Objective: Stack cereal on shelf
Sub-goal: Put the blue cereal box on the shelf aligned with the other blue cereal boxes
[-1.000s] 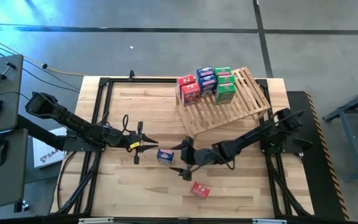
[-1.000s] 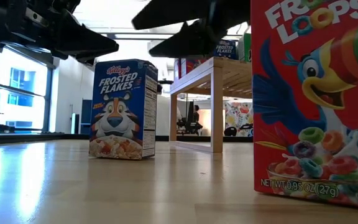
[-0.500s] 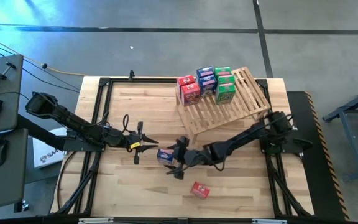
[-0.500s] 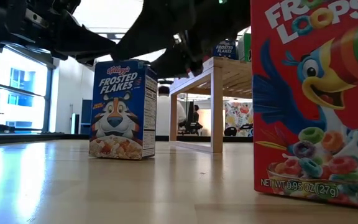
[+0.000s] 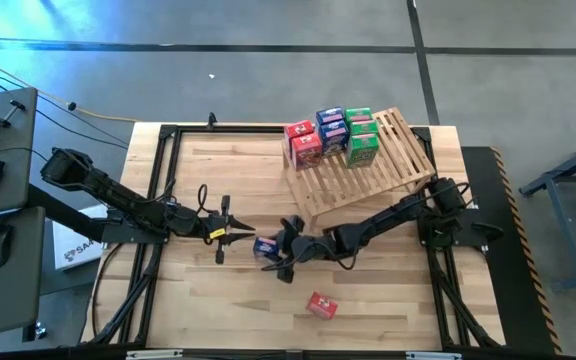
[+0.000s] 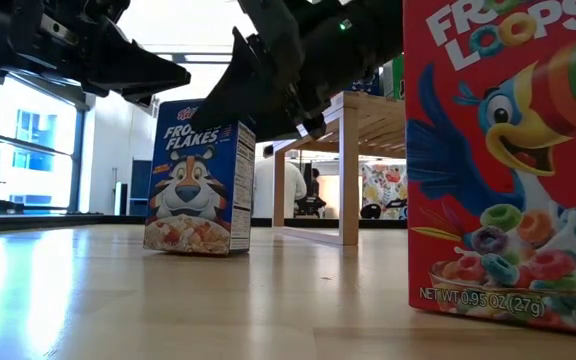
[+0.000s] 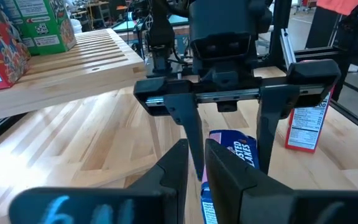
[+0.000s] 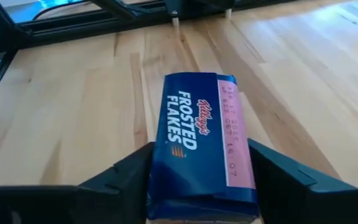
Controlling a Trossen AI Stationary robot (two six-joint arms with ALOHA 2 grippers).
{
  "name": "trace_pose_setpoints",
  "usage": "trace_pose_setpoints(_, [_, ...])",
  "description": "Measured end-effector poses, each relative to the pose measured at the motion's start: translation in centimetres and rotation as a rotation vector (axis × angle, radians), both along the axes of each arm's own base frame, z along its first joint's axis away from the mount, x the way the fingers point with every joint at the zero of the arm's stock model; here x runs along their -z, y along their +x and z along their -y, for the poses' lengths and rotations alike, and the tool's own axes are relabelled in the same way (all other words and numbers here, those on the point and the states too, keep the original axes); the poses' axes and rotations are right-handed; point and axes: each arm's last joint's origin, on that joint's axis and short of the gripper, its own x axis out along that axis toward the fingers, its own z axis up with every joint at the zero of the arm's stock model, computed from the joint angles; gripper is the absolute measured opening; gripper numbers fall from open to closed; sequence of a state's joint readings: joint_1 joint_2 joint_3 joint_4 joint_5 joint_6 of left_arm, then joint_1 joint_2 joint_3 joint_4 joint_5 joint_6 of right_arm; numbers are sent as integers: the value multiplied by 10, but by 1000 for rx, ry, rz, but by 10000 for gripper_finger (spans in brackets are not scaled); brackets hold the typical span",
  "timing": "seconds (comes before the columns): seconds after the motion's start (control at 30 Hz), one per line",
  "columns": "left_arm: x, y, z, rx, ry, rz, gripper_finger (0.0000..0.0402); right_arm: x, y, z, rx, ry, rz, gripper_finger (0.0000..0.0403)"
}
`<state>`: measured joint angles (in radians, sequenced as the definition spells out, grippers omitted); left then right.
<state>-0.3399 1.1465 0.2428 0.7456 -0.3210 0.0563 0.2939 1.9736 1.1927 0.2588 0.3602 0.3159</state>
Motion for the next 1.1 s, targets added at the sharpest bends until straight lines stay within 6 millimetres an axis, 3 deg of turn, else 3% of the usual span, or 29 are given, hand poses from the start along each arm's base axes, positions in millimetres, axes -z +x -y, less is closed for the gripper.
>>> trace_pose_setpoints(0.4, [0, 0, 0, 0, 0, 0, 44, -3, -1, -4, -105, -12, -11, 193])
trace_pose_setpoints(0.87, [2, 0, 0, 0, 6, -15, 44, -81, -37, -23, -258, -59, 99, 193])
trace_pose_setpoints(1.1, [1, 0, 0, 0, 5, -14, 44, -77, -41, -24, -217, -182, 48, 197])
